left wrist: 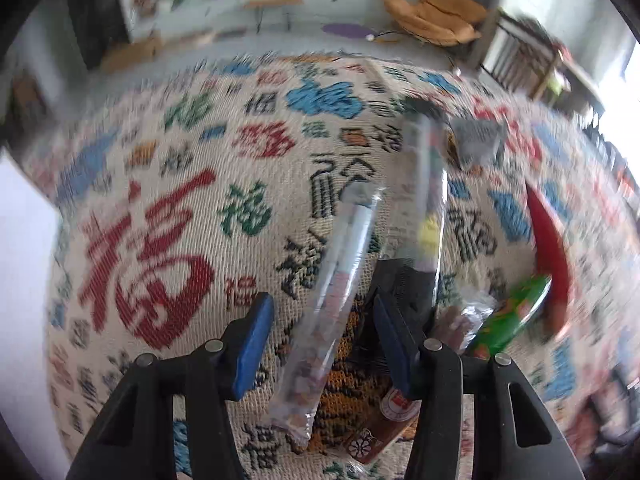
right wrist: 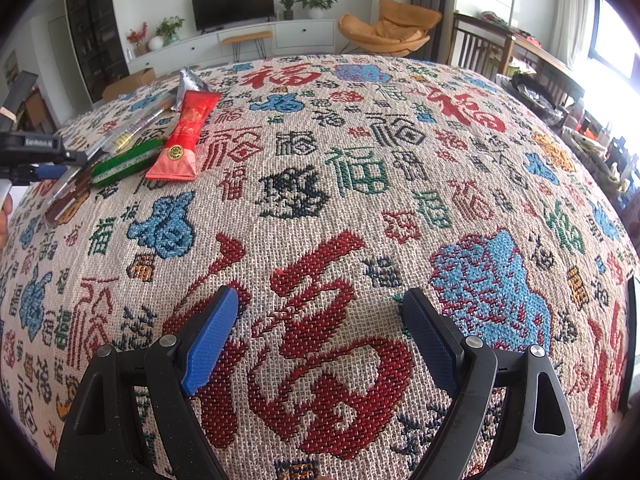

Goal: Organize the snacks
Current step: 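Grasp the clear plastic tube snack with the left tool, then lift the clear tube with the left tool while the right tool grasps the red packet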

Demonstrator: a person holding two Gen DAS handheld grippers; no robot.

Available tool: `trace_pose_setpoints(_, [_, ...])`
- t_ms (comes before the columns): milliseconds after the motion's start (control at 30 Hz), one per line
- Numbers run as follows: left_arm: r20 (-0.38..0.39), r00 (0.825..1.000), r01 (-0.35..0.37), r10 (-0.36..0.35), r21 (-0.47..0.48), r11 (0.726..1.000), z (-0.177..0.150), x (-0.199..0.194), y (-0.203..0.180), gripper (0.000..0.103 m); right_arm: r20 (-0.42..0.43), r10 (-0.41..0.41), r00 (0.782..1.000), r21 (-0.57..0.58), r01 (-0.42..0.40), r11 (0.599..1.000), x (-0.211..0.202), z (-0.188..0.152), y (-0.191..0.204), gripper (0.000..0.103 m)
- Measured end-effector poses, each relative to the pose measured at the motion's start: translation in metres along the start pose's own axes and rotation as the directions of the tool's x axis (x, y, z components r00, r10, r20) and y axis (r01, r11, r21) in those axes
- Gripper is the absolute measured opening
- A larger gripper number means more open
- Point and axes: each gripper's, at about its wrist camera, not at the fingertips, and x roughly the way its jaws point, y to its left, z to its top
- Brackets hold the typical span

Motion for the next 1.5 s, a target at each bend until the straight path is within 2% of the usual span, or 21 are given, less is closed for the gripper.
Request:
trace_pose_setpoints(67, [0.018,1.0,0.002,-0.003,0.053,0.999,-0.002,-0.001,-0.011,0.043,0.0,0.001,1.0,0.0,-0.001,1.0,0.0,0.0,0.0,0.087])
trace_pose_setpoints(133, [0.007,1.0,0.018,-0.019,0.025,1.0,-0.001,-0.002,-0.007,0.019,0.0,0.0,1.0,0.0,0.0,1.0,0.0,0.0,0.0,0.087])
trace_pose_setpoints(267, [0.001,1.0,0.003,-0.003,-0.073,0.997,-0.017,-0.015,0.016,0.018,0.0,0.0,1.0,0.0,0.0,1.0,0.0,0.0,0.0,0.088])
trace_pose_setpoints(367, [0.0,1.0,0.013,-0.014,-0.17,0.985,-0.053,-0.038,0.036,0.018,0.0,0.0,1.0,0.0,0.0,1.0,0.0,0.0,0.0,0.088])
trace_pose_setpoints(500, [-0.02,1.0,-0.001,-0.002,-0.177,0.984,-0.128,-0.077,0.043,0.018,0.0,0.001,1.0,0.001,-0.001,1.0,0.0,0.0,0.0,0.088])
trace_pose_setpoints(567, [-0.028,1.0,0.001,-0.006,-0.179,0.984,-0.154,-0.087,0.042,0.018,0.0,0.001,1.0,0.001,-0.001,1.0,0.0,0.0,0.0,0.088])
trace_pose_setpoints(667, [0.024,1.0,0.002,0.002,-0.157,0.988,-0.184,-0.1,0.043,0.02,0.0,0.001,1.0,0.001,-0.001,1.0,0.0,0.0,0.0,0.088])
trace_pose_setpoints(700, [0.039,0.999,0.005,0.001,-0.154,0.988,-0.188,-0.1,0.044,0.023,0.0,0.001,1.0,0.001,-0.001,1.0,0.0,0.0,0.0,0.088])
trace_pose_setpoints(767, [0.072,0.997,0.028,-0.016,-0.159,0.987,-0.192,-0.101,0.045,0.038,0.0,0.001,1.0,0.001,-0.001,1.0,0.0,0.0,0.0,0.088])
trace_pose_setpoints(833, [0.095,0.995,-0.003,0.018,-0.159,0.987,-0.19,-0.097,0.044,0.077,0.0,0.002,1.0,0.001,-0.002,1.0,0.0,0.0,0.0,0.088])
trace_pose_setpoints(867, [0.098,0.993,-0.042,0.057,-0.154,0.987,-0.186,-0.093,0.043,0.082,0.0,0.002,1.0,0.001,-0.002,1.0,0.0,0.0,0.0,0.088])
trace_pose_setpoints(900, [0.102,0.989,-0.092,0.106,-0.136,0.986,-0.187,-0.086,0.041,0.086,0.0,0.002,1.0,0.002,-0.002,1.0,0.0,0.0,0.0,0.088])
trace_pose_setpoints(967, [0.144,0.982,-0.101,0.12,-0.131,0.986,-0.188,-0.087,0.04,0.09,0.0,0.002,1.0,0.002,-0.002,1.0,0.0,0.0,0.0,0.088])
trace_pose_setpoints(1133, [0.126,0.984,-0.104,0.126,-0.172,0.98,-0.184,-0.08,0.051,0.102,0.0,0.002,1.0,0.002,-0.002,1.0,0.0,0.0,-0.001,0.088])
trace_pose_setpoints(1367, [0.123,0.984,-0.106,0.129,-0.177,0.978,-0.184,-0.079,0.051,0.103,0.0,0.003,1.0,0.002,-0.003,1.0,0.0,0.0,-0.001,0.088])
trace_pose_setpoints(1500, [0.123,0.984,-0.105,0.128,-0.178,0.978,-0.183,-0.078,0.052,0.103,-0.003,0.015,1.0,0.0,-0.015,1.0,0.001,0.0,0.0,0.092])
